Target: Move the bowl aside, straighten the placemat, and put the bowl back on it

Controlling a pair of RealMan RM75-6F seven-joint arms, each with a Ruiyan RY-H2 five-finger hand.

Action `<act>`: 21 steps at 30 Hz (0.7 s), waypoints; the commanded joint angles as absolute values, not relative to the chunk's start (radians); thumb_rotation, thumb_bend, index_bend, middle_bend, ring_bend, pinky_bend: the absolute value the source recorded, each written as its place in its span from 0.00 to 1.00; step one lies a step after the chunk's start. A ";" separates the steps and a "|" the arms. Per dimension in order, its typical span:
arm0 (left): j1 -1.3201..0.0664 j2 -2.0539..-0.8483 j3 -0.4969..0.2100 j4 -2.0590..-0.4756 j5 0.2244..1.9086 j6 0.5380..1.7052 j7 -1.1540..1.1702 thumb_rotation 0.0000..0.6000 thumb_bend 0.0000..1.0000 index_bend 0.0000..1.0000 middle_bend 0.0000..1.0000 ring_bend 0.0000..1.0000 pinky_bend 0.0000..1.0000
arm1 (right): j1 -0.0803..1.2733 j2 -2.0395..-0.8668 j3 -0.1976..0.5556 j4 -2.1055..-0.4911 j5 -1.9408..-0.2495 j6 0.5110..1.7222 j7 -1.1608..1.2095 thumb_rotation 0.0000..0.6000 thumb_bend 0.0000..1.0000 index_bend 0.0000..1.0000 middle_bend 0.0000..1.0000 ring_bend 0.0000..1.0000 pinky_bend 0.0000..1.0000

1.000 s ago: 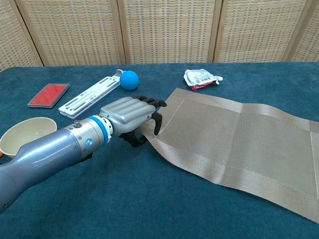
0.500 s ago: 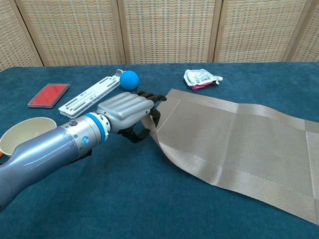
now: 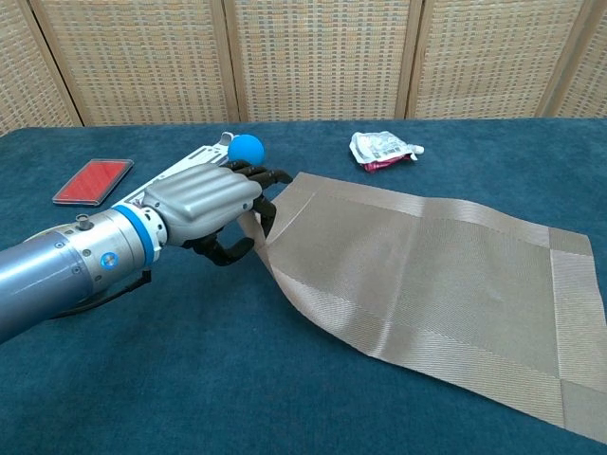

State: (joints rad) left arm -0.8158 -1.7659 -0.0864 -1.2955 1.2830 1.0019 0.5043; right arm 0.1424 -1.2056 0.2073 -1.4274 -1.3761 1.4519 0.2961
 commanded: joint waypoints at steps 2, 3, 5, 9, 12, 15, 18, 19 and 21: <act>-0.788 -1.692 -0.043 -1.403 1.302 1.008 0.551 1.00 0.56 0.60 0.00 0.00 0.00 | 0.142 -1.205 0.206 -1.431 -1.379 1.455 0.292 1.00 0.23 0.15 0.00 0.00 0.00; -0.785 -1.674 -0.027 -1.435 1.311 1.003 0.560 1.00 0.56 0.60 0.00 0.00 0.00 | 0.142 -1.205 0.206 -1.432 -1.380 1.455 0.290 1.00 0.23 0.15 0.00 0.00 0.00; -0.782 -1.641 -0.012 -1.486 1.318 0.994 0.574 1.00 0.56 0.61 0.00 0.00 0.00 | 0.143 -1.206 0.205 -1.432 -1.380 1.454 0.287 1.00 0.23 0.15 0.00 0.00 0.00; -0.790 -1.595 0.010 -1.567 1.328 0.956 0.592 1.00 0.56 0.60 0.00 0.00 0.00 | 0.146 -1.209 0.205 -1.429 -1.377 1.449 0.281 1.00 0.23 0.15 0.00 0.00 0.00; -0.797 -1.580 0.020 -1.596 1.331 0.931 0.591 1.00 0.56 0.60 0.00 0.00 0.00 | 0.147 -1.211 0.205 -1.427 -1.376 1.449 0.278 1.00 0.23 0.15 0.00 0.00 0.00; -0.812 -1.563 0.039 -1.631 1.348 0.890 0.587 1.00 0.56 0.59 0.00 0.00 0.00 | 0.147 -1.212 0.206 -1.426 -1.374 1.449 0.276 1.00 0.23 0.15 0.00 0.00 0.00; -0.818 -1.550 0.049 -1.650 1.363 0.871 0.578 1.00 0.56 0.59 0.00 0.00 0.00 | 0.147 -1.212 0.207 -1.425 -1.373 1.449 0.276 1.00 0.23 0.15 0.00 0.00 0.00; -0.819 -1.548 0.052 -1.654 1.367 0.868 0.575 1.00 0.56 0.59 0.00 0.00 0.00 | 0.147 -1.212 0.207 -1.424 -1.373 1.449 0.276 1.00 0.23 0.15 0.00 0.00 0.00; -0.820 -1.545 0.058 -1.664 1.379 0.860 0.568 1.00 0.56 0.59 0.00 0.00 0.00 | 0.148 -1.213 0.207 -1.423 -1.372 1.448 0.275 1.00 0.23 0.15 0.00 0.00 0.00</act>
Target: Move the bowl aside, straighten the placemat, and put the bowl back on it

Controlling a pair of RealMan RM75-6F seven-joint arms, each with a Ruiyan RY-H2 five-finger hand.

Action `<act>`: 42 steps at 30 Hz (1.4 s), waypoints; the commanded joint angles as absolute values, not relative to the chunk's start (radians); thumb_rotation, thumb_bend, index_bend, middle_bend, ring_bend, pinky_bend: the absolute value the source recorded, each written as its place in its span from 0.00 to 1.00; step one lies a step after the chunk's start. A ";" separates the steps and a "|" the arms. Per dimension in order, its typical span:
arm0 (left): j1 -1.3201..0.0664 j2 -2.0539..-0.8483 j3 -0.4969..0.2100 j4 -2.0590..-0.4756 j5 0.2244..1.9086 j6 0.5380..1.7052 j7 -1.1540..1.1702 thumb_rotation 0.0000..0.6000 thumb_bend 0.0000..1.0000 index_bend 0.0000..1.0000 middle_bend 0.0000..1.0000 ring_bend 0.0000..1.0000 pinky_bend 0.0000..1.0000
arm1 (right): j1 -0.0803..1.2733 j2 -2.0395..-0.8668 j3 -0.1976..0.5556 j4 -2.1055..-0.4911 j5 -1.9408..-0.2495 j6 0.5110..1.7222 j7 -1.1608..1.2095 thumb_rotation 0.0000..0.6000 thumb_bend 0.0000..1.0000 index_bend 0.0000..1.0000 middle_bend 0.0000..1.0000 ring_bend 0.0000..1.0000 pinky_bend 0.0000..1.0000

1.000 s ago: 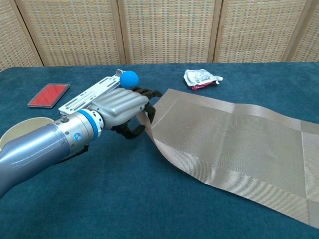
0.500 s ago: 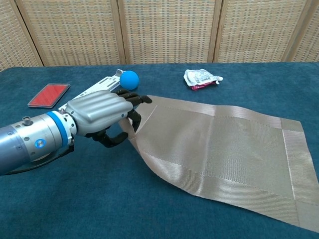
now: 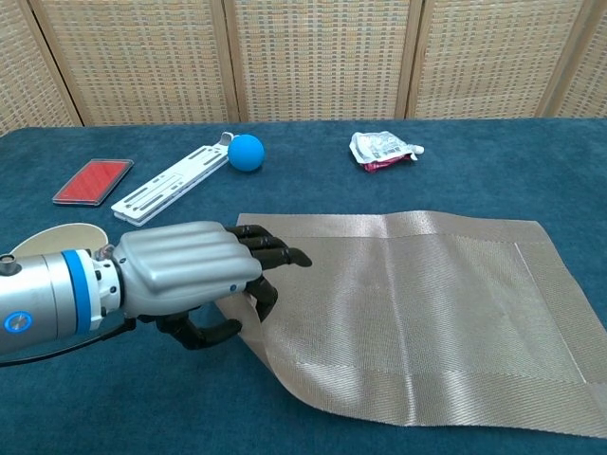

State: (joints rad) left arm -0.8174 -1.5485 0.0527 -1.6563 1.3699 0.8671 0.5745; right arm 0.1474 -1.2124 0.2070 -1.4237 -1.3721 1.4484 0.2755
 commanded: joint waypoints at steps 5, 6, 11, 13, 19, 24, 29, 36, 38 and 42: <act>-0.820 -1.543 0.070 -1.677 1.410 0.856 0.552 1.00 0.56 0.59 0.00 0.00 0.00 | 0.147 -1.213 0.205 -1.426 -1.376 1.452 0.273 1.00 0.23 0.15 0.00 0.00 0.00; -0.819 -1.542 0.071 -1.679 1.414 0.856 0.549 1.00 0.56 0.58 0.00 0.00 0.00 | 0.147 -1.213 0.205 -1.426 -1.377 1.453 0.273 1.00 0.23 0.15 0.00 0.00 0.00; -0.813 -1.529 0.077 -1.694 1.430 0.860 0.538 1.00 0.55 0.56 0.00 0.00 0.00 | 0.146 -1.211 0.205 -1.429 -1.378 1.454 0.276 1.00 0.23 0.15 0.00 0.00 0.00; -0.811 -1.525 0.080 -1.694 1.433 0.859 0.541 1.00 0.54 0.51 0.00 0.00 0.00 | 0.146 -1.212 0.205 -1.429 -1.380 1.457 0.275 1.00 0.23 0.15 0.00 0.00 0.00; -0.791 -1.509 0.091 -1.712 1.442 0.878 0.535 1.00 0.29 0.14 0.00 0.00 0.00 | 0.143 -1.211 0.203 -1.434 -1.389 1.469 0.274 1.00 0.23 0.15 0.00 0.00 0.00; -0.768 -1.482 0.107 -1.748 1.483 0.913 0.503 1.00 0.19 0.03 0.00 0.00 0.00 | 0.142 -1.210 0.199 -1.442 -1.400 1.477 0.268 1.00 0.23 0.15 0.00 0.00 0.00; -0.734 -1.435 0.119 -1.786 1.523 0.976 0.469 1.00 0.19 0.03 0.00 0.00 0.00 | 0.139 -1.206 0.195 -1.449 -1.409 1.485 0.264 1.00 0.23 0.15 0.00 0.00 0.00; -0.656 -1.329 0.121 -1.807 1.528 1.098 0.447 1.00 0.19 0.07 0.00 0.00 0.00 | 0.135 -1.201 0.194 -1.459 -1.413 1.494 0.258 1.00 0.23 0.15 0.00 0.00 0.00; -0.634 -1.301 0.121 -1.803 1.519 1.125 0.434 1.00 0.19 0.10 0.00 0.00 0.00 | 0.135 -1.203 0.192 -1.461 -1.416 1.495 0.252 1.00 0.23 0.15 0.00 0.00 0.00; -0.551 -1.242 0.139 -1.744 1.501 1.210 0.360 1.00 0.19 0.25 0.00 0.00 0.00 | 0.136 -1.211 0.184 -1.455 -1.418 1.490 0.228 1.00 0.23 0.15 0.00 0.00 0.00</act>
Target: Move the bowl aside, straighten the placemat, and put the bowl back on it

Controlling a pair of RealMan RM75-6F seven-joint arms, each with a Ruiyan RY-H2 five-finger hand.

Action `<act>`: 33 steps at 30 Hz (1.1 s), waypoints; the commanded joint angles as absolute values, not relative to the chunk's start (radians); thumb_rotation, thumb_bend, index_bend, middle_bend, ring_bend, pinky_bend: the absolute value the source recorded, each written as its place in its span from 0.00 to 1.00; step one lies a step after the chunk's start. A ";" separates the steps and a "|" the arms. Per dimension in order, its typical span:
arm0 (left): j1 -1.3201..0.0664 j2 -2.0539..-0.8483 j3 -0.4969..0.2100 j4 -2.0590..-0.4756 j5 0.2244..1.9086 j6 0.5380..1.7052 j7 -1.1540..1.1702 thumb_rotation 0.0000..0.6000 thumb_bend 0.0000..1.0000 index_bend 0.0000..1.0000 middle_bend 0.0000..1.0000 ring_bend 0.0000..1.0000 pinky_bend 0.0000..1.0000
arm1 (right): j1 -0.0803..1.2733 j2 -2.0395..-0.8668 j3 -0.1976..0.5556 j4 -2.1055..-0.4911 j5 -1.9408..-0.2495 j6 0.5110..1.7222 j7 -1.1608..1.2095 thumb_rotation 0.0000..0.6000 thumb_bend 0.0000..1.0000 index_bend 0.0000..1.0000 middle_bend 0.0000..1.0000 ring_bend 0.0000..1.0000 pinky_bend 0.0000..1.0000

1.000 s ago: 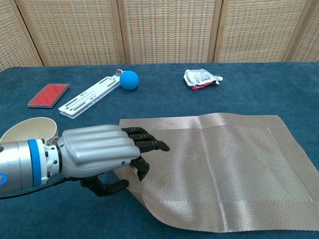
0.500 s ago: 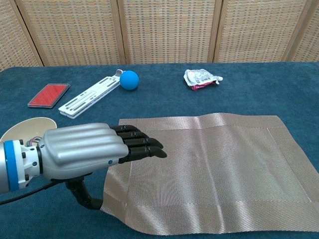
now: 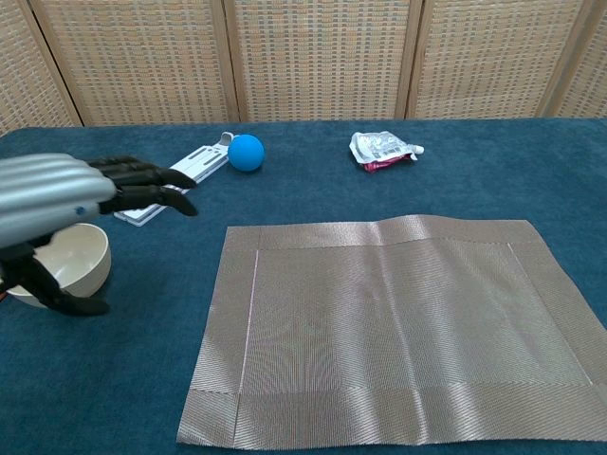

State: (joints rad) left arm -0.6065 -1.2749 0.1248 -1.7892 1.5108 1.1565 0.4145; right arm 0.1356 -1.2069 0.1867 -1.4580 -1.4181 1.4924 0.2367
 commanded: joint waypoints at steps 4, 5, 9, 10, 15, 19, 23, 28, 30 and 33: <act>-0.507 -1.245 0.142 -1.684 1.492 1.239 0.307 1.00 0.20 0.36 0.00 0.00 0.00 | 0.138 -1.216 0.182 -1.450 -1.418 1.488 0.220 1.00 0.23 0.15 0.00 0.00 0.00; -0.492 -1.246 0.143 -1.667 1.484 1.248 0.294 1.00 0.20 0.37 0.00 0.00 0.00 | 0.139 -1.218 0.181 -1.450 -1.419 1.487 0.217 1.00 0.23 0.15 0.00 0.00 0.00; -0.451 -1.253 0.144 -1.610 1.483 1.272 0.258 1.00 0.21 0.44 0.00 0.00 0.00 | 0.143 -1.225 0.177 -1.449 -1.423 1.483 0.204 1.00 0.23 0.15 0.00 0.00 0.00; -0.442 -1.253 0.145 -1.597 1.484 1.276 0.250 1.00 0.21 0.44 0.00 0.00 0.00 | 0.144 -1.227 0.176 -1.449 -1.425 1.482 0.200 1.00 0.23 0.15 0.00 0.00 0.00; -0.410 -1.254 0.140 -1.554 1.481 1.285 0.217 1.00 0.24 0.46 0.00 0.00 0.00 | 0.147 -1.233 0.172 -1.449 -1.427 1.478 0.189 1.00 0.23 0.15 0.00 0.00 0.00; -0.398 -1.263 0.133 -1.521 1.475 1.273 0.200 1.00 0.27 0.49 0.00 0.00 0.00 | 0.147 -1.235 0.172 -1.450 -1.427 1.479 0.189 1.00 0.23 0.15 0.00 0.00 0.00; -0.401 -1.291 0.117 -1.474 1.471 1.249 0.179 1.00 0.32 0.51 0.00 0.00 0.00 | 0.148 -1.235 0.170 -1.453 -1.431 1.479 0.189 1.00 0.23 0.15 0.00 0.00 0.00; -0.412 -1.322 0.102 -1.431 1.475 1.208 0.176 1.00 0.35 0.52 0.00 0.00 0.00 | 0.147 -1.234 0.169 -1.456 -1.434 1.481 0.188 1.00 0.23 0.15 0.00 0.00 0.00; -0.413 -1.331 0.101 -1.422 1.473 1.195 0.177 1.00 0.35 0.52 0.00 0.00 0.00 | 0.146 -1.233 0.169 -1.457 -1.433 1.483 0.189 1.00 0.23 0.15 0.00 0.00 0.00; -0.409 -1.341 0.098 -1.408 1.469 1.182 0.177 1.00 0.35 0.52 0.00 0.00 0.00 | 0.145 -1.232 0.170 -1.456 -1.431 1.483 0.191 1.00 0.23 0.15 0.00 0.00 0.00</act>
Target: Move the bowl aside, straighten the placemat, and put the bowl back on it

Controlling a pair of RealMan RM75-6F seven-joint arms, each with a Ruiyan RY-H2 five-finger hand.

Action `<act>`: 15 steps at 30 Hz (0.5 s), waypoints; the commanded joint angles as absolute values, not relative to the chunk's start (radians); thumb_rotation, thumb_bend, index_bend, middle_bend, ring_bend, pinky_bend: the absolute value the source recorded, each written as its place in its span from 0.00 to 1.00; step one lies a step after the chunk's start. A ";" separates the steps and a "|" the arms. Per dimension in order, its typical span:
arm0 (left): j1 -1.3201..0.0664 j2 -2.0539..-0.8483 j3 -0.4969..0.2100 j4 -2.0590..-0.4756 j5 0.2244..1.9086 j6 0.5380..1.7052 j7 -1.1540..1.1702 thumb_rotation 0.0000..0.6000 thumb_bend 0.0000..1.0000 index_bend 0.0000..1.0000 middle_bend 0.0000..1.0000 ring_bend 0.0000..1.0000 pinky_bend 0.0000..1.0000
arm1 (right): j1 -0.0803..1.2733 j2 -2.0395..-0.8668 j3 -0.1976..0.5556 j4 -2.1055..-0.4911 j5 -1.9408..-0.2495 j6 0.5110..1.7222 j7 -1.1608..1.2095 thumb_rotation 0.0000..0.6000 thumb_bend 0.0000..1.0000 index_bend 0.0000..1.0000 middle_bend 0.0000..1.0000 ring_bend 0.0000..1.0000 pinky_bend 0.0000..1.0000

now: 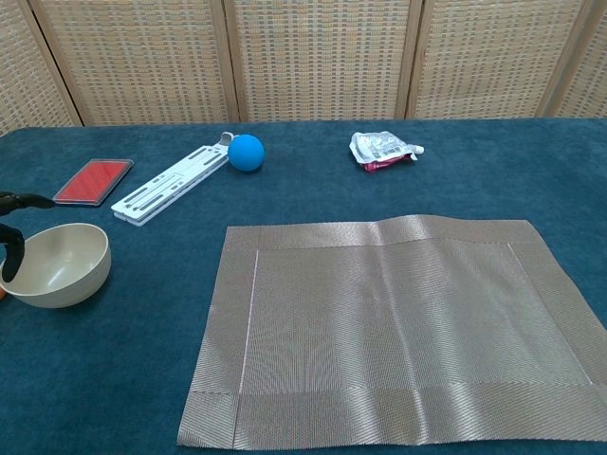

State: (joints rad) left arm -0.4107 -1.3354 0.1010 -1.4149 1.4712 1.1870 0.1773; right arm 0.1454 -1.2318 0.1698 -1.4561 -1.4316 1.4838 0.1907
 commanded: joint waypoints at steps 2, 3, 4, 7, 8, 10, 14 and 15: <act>-0.406 -1.348 0.094 -1.400 1.467 1.177 0.174 1.00 0.35 0.53 0.00 0.00 0.00 | 0.145 -1.231 0.170 -1.456 -1.431 1.483 0.193 1.00 0.23 0.15 0.00 0.00 0.00; -0.405 -1.351 0.092 -1.397 1.467 1.176 0.171 1.00 0.36 0.53 0.00 0.00 0.00 | 0.146 -1.231 0.170 -1.456 -1.431 1.483 0.193 1.00 0.23 0.15 0.00 0.00 0.00; -0.404 -1.356 0.090 -1.393 1.466 1.173 0.167 1.00 0.36 0.53 0.00 0.00 0.00 | 0.146 -1.232 0.169 -1.457 -1.432 1.483 0.193 1.00 0.23 0.15 0.00 0.00 0.00; -0.401 -1.372 0.083 -1.381 1.466 1.172 0.157 1.00 0.38 0.54 0.00 0.00 0.00 | 0.147 -1.233 0.167 -1.458 -1.436 1.482 0.190 1.00 0.23 0.15 0.00 0.00 0.00; -0.399 -1.382 0.081 -1.373 1.467 1.172 0.153 1.00 0.39 0.55 0.00 0.00 0.00 | 0.147 -1.233 0.166 -1.459 -1.437 1.482 0.189 1.00 0.23 0.15 0.00 0.00 0.00; -0.398 -1.397 0.076 -1.359 1.468 1.170 0.148 1.00 0.41 0.55 0.00 0.00 0.00 | 0.147 -1.234 0.165 -1.459 -1.437 1.482 0.188 1.00 0.23 0.15 0.00 0.00 0.00; -0.402 -1.430 0.069 -1.327 1.471 1.158 0.144 1.00 0.42 0.56 0.00 0.00 0.00 | 0.146 -1.233 0.164 -1.462 -1.438 1.483 0.189 1.00 0.23 0.15 0.00 0.00 0.00; -0.404 -1.437 0.067 -1.319 1.472 1.155 0.144 1.00 0.42 0.57 0.00 0.00 0.00 | 0.146 -1.232 0.164 -1.462 -1.438 1.483 0.189 1.00 0.23 0.15 0.00 0.00 0.00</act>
State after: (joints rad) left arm -0.4013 -1.4265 0.0709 -1.3299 1.4702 1.1603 0.1449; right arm 0.1461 -1.2325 0.1643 -1.4621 -1.4381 1.4832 0.1885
